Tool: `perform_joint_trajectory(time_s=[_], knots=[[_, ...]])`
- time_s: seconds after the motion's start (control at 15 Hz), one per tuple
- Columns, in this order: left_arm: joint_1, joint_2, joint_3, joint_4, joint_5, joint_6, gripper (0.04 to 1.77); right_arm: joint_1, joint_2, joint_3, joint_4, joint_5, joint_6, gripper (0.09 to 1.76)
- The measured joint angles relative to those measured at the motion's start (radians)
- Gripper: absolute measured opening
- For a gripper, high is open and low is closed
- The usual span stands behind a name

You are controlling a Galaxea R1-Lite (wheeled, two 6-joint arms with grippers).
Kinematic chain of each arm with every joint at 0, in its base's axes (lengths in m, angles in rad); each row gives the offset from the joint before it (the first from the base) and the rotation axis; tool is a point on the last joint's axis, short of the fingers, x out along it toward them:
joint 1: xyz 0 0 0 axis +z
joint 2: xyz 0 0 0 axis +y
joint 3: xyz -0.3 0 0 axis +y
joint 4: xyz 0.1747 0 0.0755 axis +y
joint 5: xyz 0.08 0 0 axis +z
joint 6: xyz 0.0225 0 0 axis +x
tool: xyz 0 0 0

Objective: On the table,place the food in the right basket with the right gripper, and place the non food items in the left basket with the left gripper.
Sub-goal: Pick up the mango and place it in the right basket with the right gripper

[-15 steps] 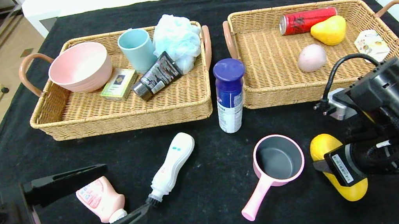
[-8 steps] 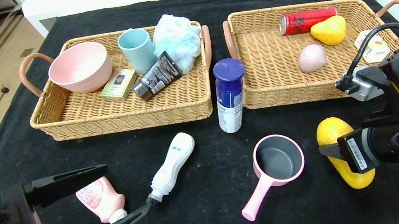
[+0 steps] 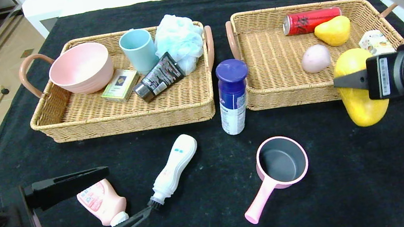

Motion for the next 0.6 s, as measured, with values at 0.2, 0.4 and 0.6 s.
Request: perform_joint_trajectory(time_s=[0.2,0.4,0.6], knots=[[0.0,0.0,0.0,0.0,0.0,0.0,1.72,-0.02,0.043,-0.124,0.0,0.0,-0.004,0.96],[0.0,-0.002,-0.001,0.0,0.0,0.0,1.72,-0.029,0.115,-0.224,-0.003,-0.001,-0.009,0.96],[0.0,-0.004,-0.001,0.0,0.0,0.0,1.72,-0.044,0.201,-0.332,-0.023,-0.002,-0.01,0.96]])
